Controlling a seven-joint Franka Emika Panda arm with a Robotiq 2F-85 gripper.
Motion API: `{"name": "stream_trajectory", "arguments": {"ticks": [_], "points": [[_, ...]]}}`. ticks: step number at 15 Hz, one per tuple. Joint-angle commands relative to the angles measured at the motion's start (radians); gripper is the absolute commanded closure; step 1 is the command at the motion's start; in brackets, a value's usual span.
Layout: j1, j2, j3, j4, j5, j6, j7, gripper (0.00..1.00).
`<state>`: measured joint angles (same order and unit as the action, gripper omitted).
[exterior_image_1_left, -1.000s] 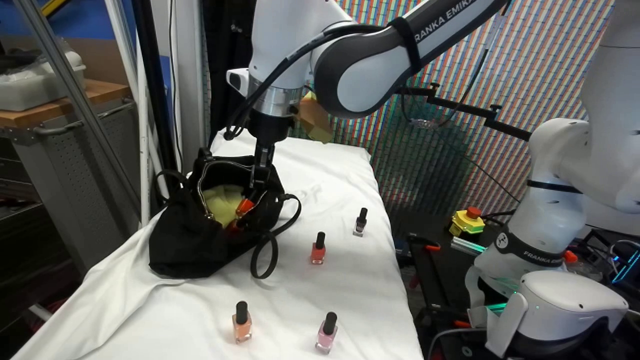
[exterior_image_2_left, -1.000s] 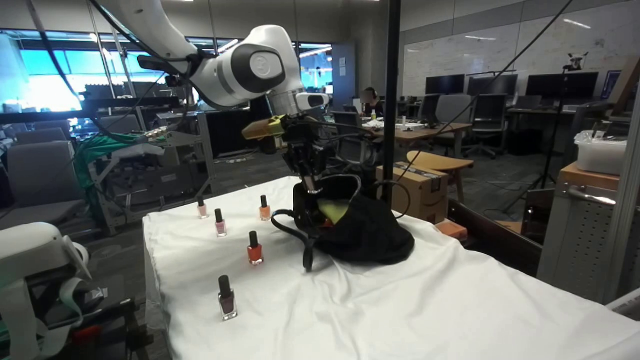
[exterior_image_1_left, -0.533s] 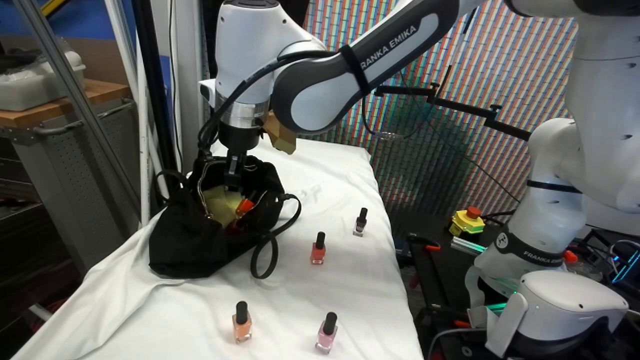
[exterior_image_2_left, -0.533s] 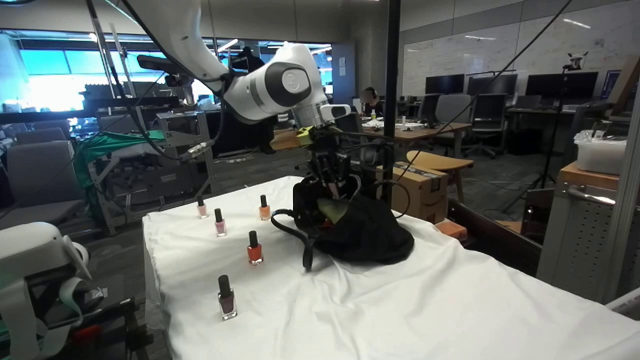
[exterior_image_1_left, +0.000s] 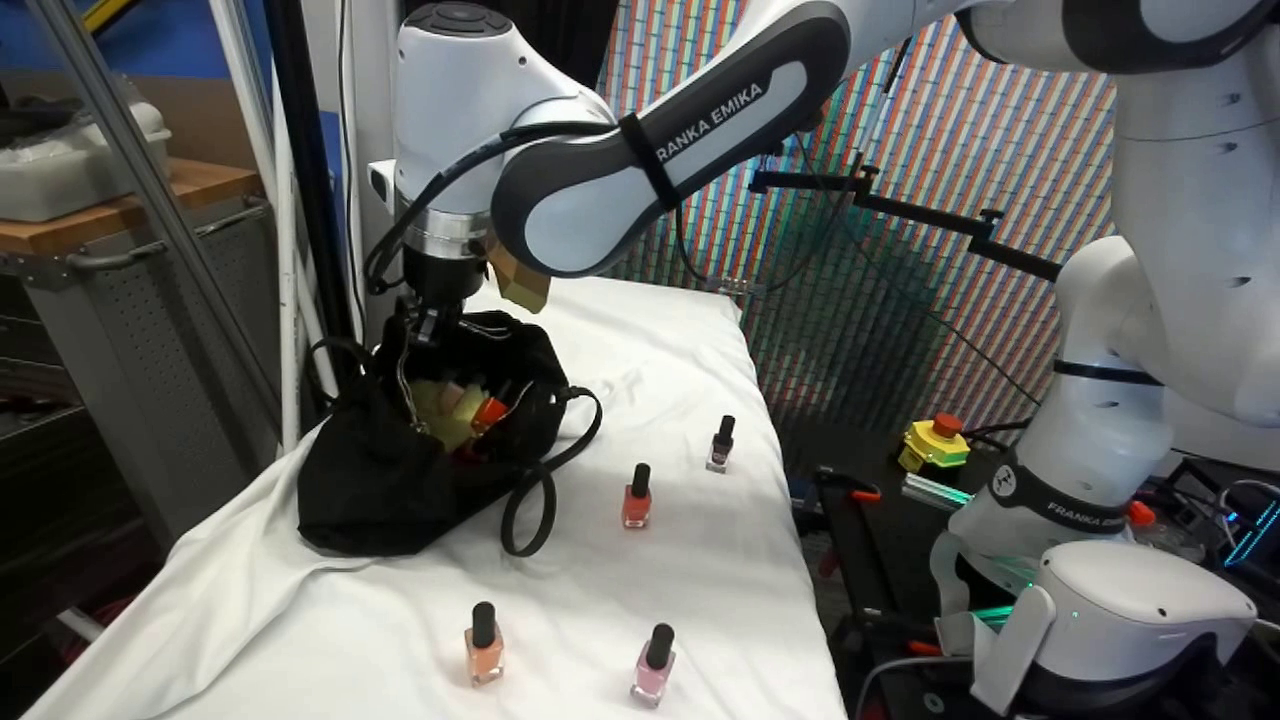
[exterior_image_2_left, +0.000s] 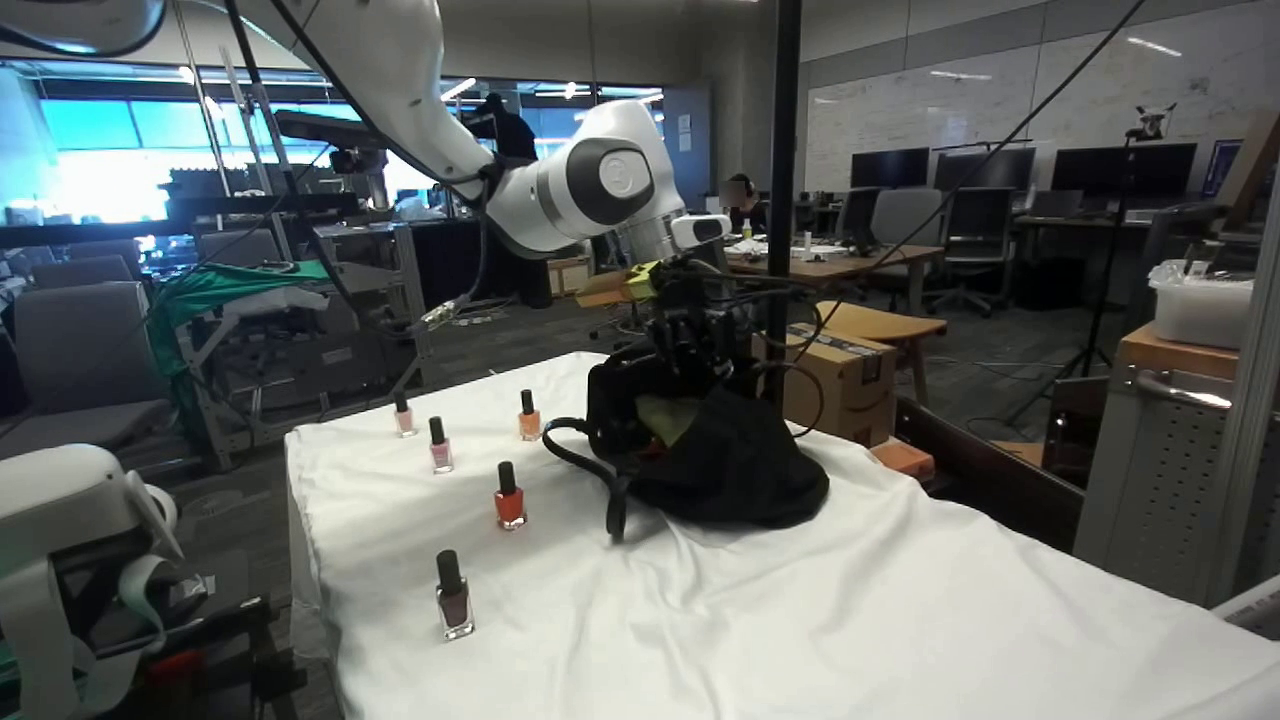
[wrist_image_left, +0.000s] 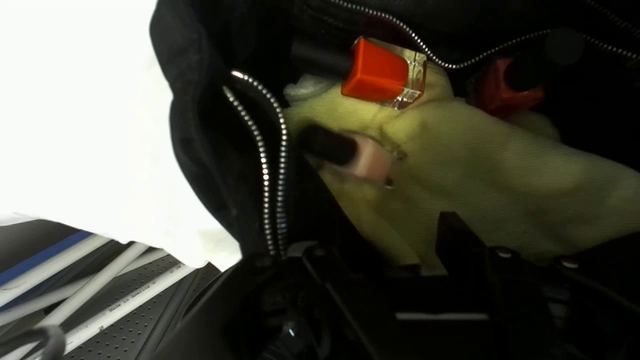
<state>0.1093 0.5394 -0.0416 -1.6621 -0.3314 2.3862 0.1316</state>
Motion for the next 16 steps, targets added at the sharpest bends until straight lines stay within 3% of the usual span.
{"name": "stream_trajectory", "arguments": {"ticks": [1, 2, 4, 10, 16], "points": [[0.021, 0.020, -0.025, 0.047, -0.007, -0.012, 0.028, 0.08], [0.018, 0.008, -0.021, 0.034, 0.000, -0.020, 0.020, 0.02], [0.007, -0.025, -0.004, -0.003, 0.019, -0.049, -0.021, 0.00], [-0.058, -0.211, 0.059, -0.201, 0.135, -0.186, -0.214, 0.00], [-0.109, -0.429, 0.060, -0.407, 0.245, -0.287, -0.354, 0.00]]}}
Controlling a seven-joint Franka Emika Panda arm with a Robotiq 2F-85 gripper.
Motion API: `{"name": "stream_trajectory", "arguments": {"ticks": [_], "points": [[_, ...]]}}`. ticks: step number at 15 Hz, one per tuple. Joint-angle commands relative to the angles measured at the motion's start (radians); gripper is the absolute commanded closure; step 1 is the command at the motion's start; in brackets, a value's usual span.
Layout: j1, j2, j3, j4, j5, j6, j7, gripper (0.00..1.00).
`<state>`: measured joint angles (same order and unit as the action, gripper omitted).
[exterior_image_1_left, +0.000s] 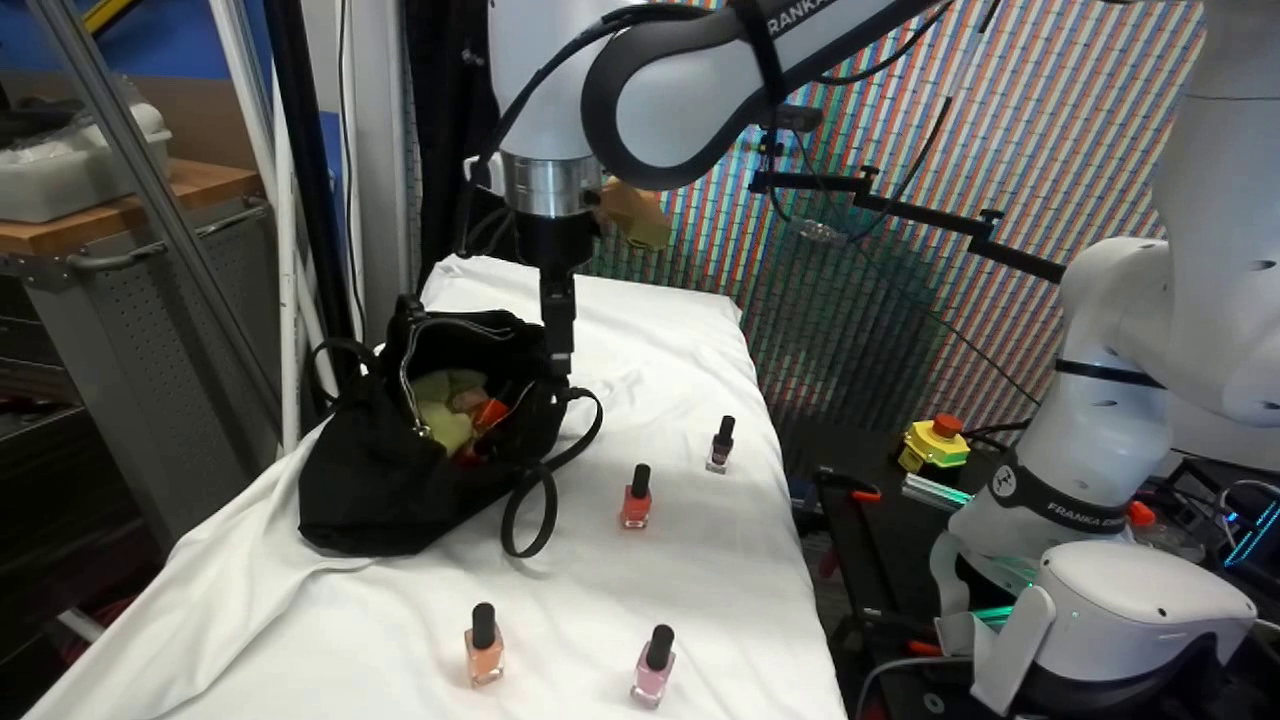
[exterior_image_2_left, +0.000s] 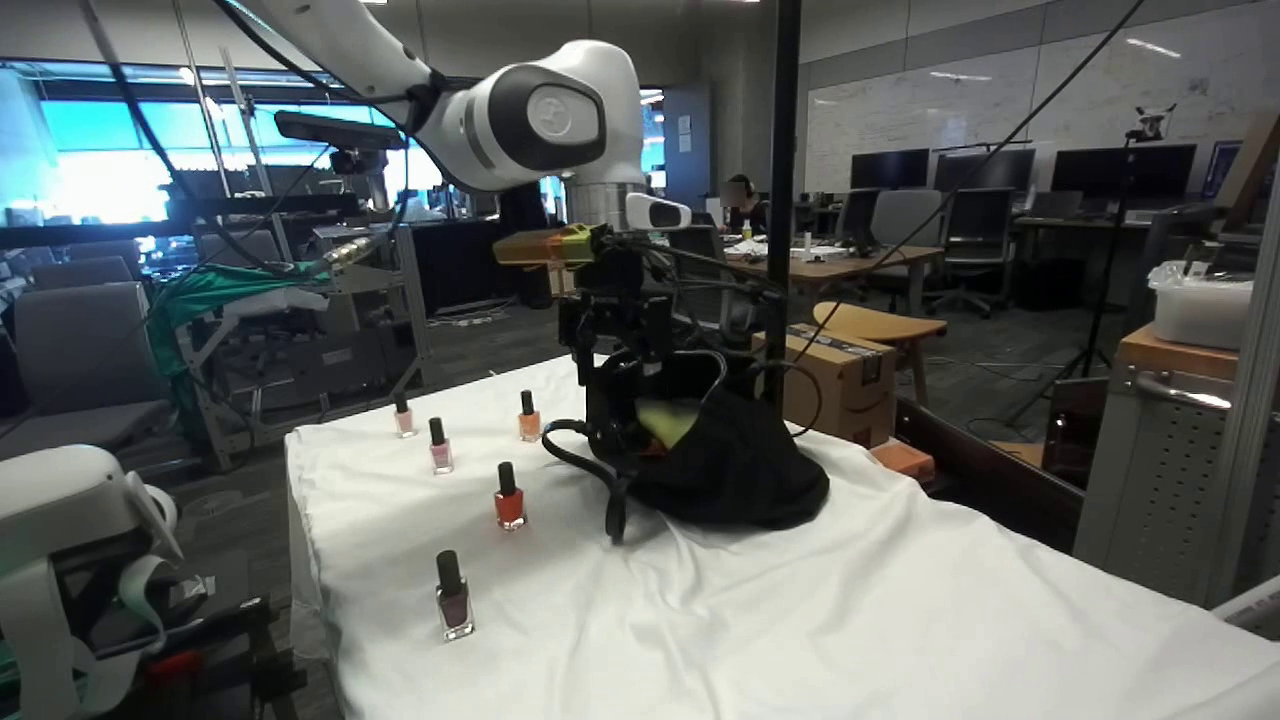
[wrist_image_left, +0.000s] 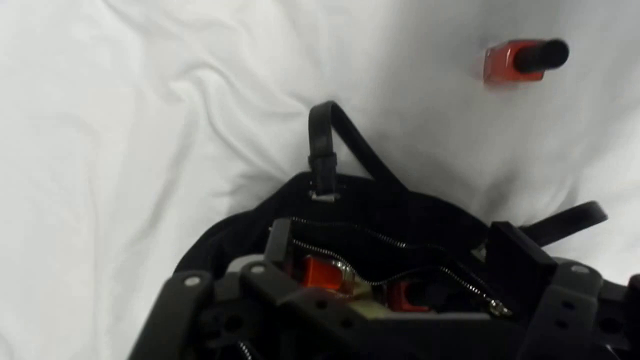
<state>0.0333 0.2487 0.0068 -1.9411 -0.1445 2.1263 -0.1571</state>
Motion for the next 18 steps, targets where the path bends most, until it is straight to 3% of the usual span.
{"name": "stream_trajectory", "arguments": {"ticks": [1, 11, 18], "points": [[-0.039, -0.171, 0.006, -0.165, 0.071, -0.028, -0.075, 0.00], [-0.074, -0.494, -0.065, -0.567, 0.159, 0.030, -0.085, 0.00], [-0.068, -0.656, -0.097, -0.804, 0.200, 0.204, -0.052, 0.00]]}}
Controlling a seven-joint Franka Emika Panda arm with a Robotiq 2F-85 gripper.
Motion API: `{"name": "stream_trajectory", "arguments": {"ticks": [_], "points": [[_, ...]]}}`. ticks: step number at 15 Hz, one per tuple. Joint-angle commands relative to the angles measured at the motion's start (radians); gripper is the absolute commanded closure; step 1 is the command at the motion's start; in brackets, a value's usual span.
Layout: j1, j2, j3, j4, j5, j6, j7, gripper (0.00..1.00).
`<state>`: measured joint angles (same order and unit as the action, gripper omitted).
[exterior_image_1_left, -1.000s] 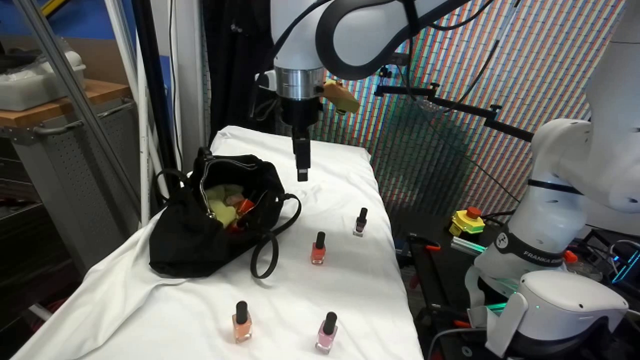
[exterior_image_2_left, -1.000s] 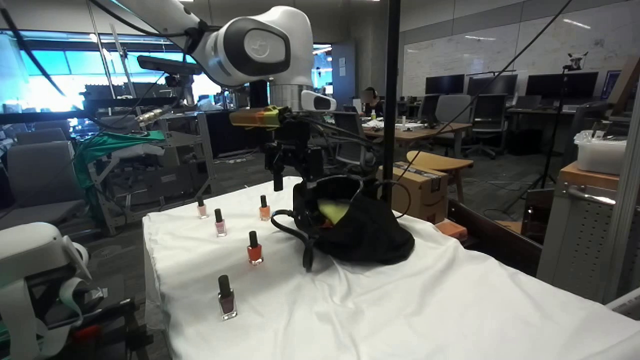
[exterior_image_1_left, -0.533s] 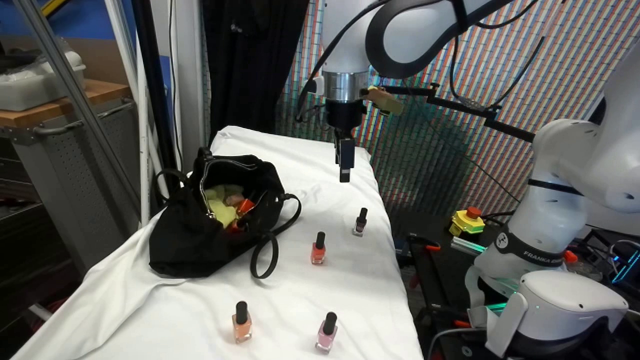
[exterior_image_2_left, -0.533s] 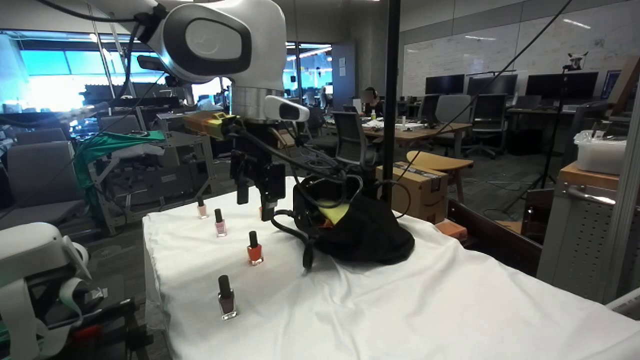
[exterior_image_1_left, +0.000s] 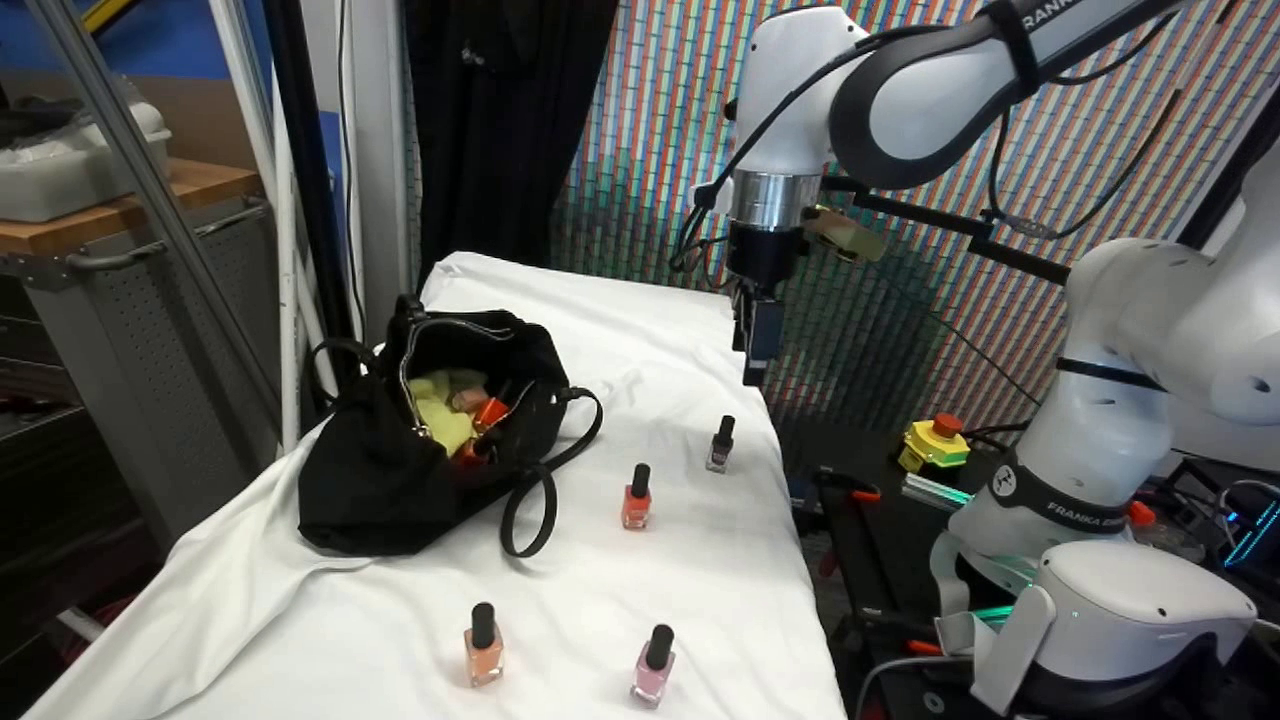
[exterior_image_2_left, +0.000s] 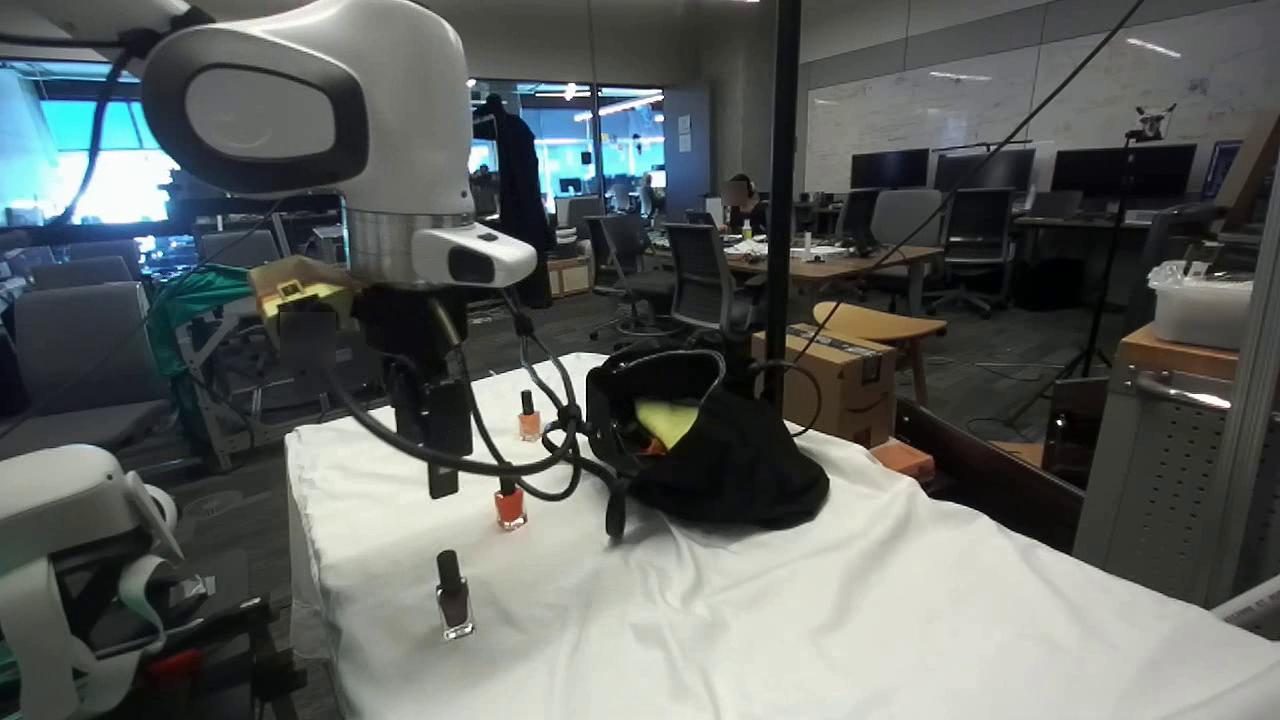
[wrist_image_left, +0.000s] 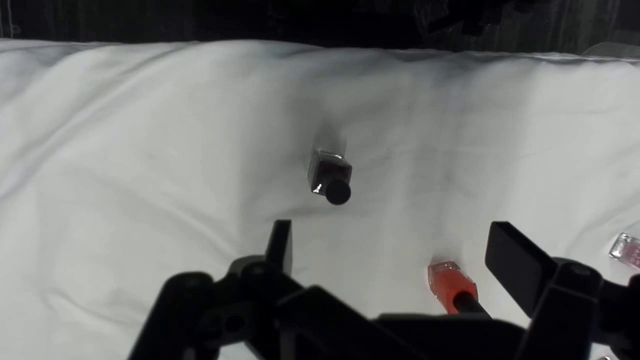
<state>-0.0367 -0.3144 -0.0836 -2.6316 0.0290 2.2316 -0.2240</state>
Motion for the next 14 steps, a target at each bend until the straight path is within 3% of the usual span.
{"name": "stream_trajectory", "arguments": {"ticks": [1, 3, 4, 8, 14], "points": [[0.003, -0.105, -0.008, -0.139, 0.027, 0.129, 0.021, 0.00], [0.012, -0.112, -0.005, -0.181, 0.036, 0.192, 0.036, 0.00], [0.020, -0.052, -0.003, -0.119, 0.044, 0.198, 0.046, 0.00], [0.035, -0.016, 0.010, -0.130, 0.065, 0.278, 0.084, 0.00], [0.040, 0.053, 0.044, -0.130, 0.053, 0.323, 0.182, 0.00]]}}
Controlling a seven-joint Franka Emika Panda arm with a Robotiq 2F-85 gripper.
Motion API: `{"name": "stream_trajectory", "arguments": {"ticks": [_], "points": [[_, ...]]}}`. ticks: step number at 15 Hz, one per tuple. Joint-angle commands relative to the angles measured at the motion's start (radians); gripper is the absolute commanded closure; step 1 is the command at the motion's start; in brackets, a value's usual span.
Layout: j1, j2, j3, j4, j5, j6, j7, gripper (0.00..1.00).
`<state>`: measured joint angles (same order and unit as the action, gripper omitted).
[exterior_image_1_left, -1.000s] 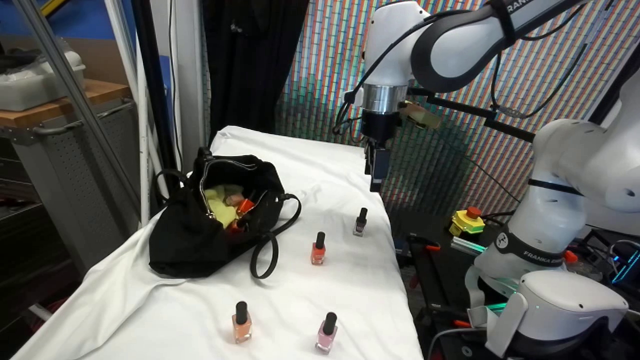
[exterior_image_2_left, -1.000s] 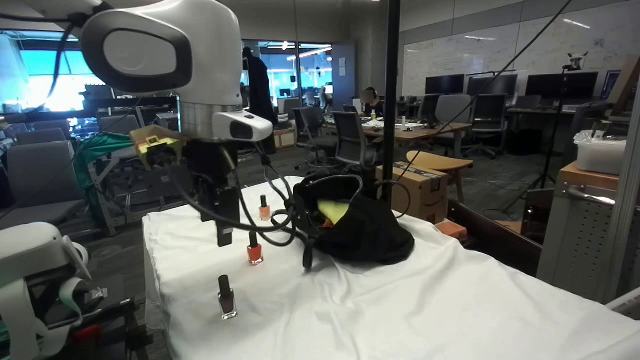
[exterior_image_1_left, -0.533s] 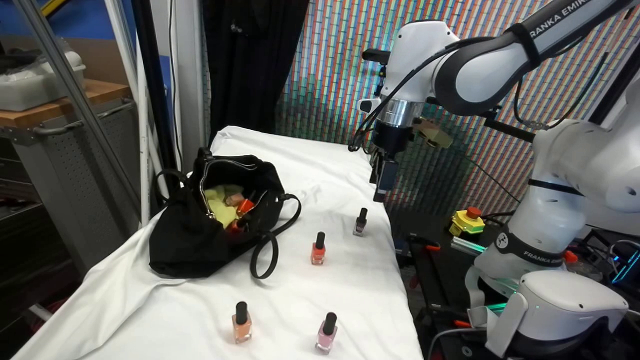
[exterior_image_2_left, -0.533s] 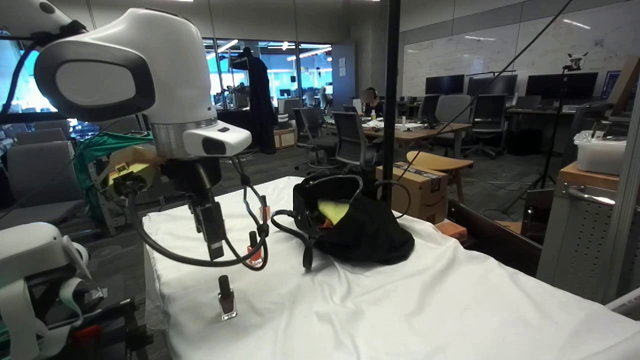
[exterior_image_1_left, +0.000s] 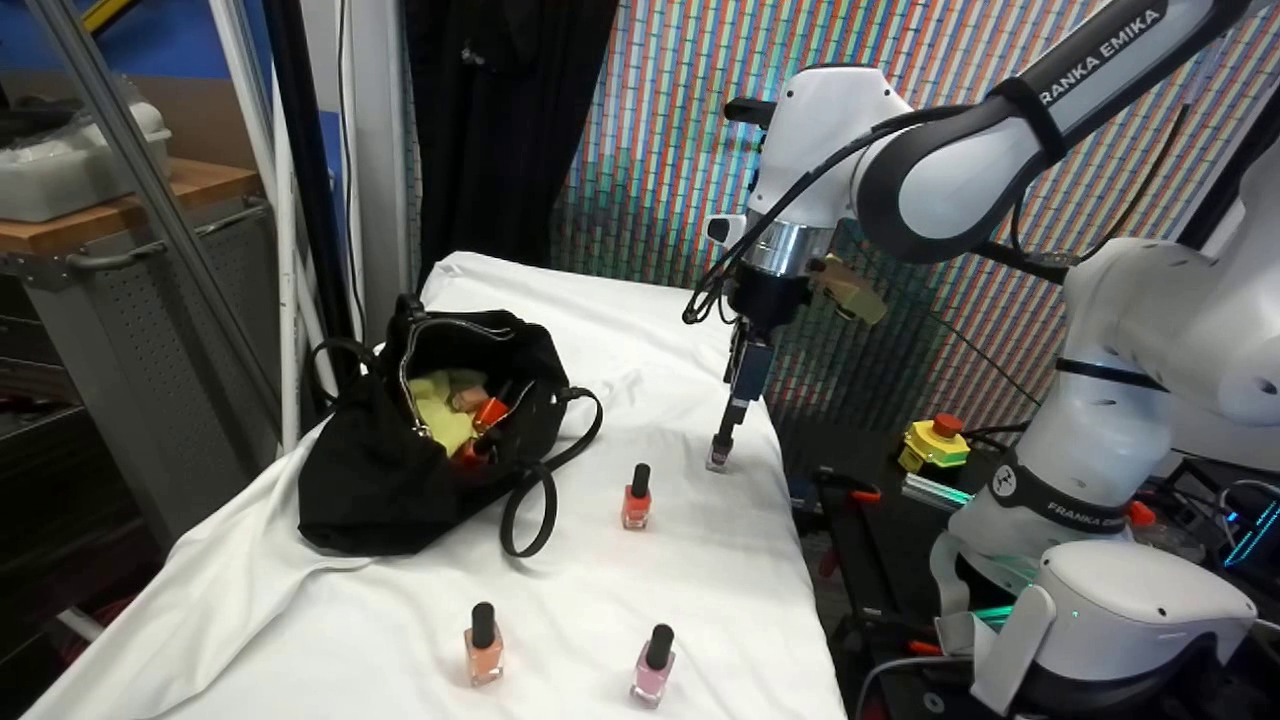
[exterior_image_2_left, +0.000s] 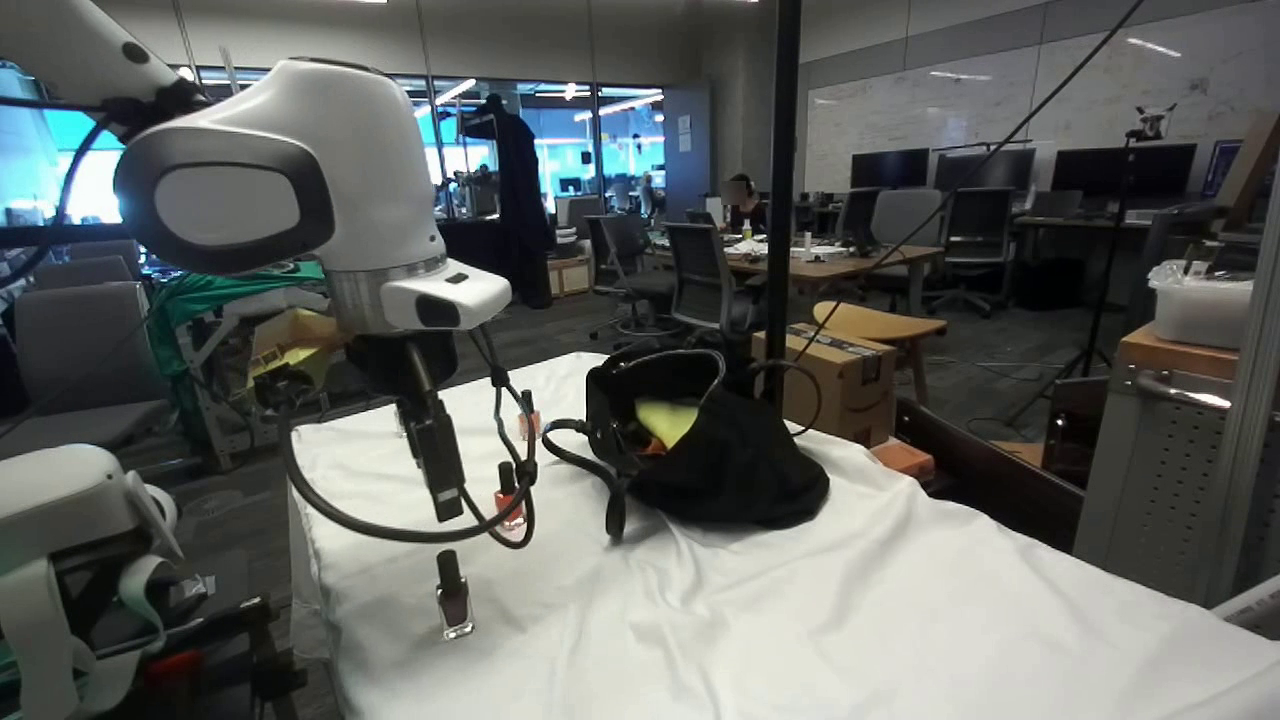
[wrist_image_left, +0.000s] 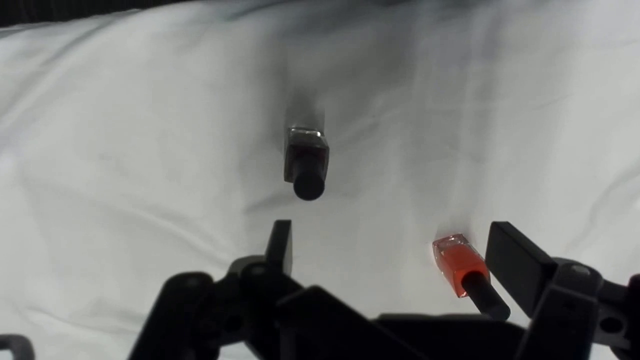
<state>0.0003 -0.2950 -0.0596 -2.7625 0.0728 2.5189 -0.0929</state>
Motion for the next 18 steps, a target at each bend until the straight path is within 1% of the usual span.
{"name": "stream_trajectory", "arguments": {"ticks": [1, 3, 9, 14, 18], "points": [[0.000, 0.051, 0.028, 0.001, 0.004, 0.037, 0.071, 0.00], [-0.004, 0.081, 0.039, 0.001, -0.005, 0.042, 0.103, 0.00], [-0.007, 0.158, 0.046, 0.001, -0.013, 0.059, 0.147, 0.00], [-0.021, 0.192, 0.039, 0.003, -0.043, 0.077, 0.164, 0.00], [-0.028, 0.188, 0.037, 0.003, -0.062, 0.069, 0.170, 0.00]]}}
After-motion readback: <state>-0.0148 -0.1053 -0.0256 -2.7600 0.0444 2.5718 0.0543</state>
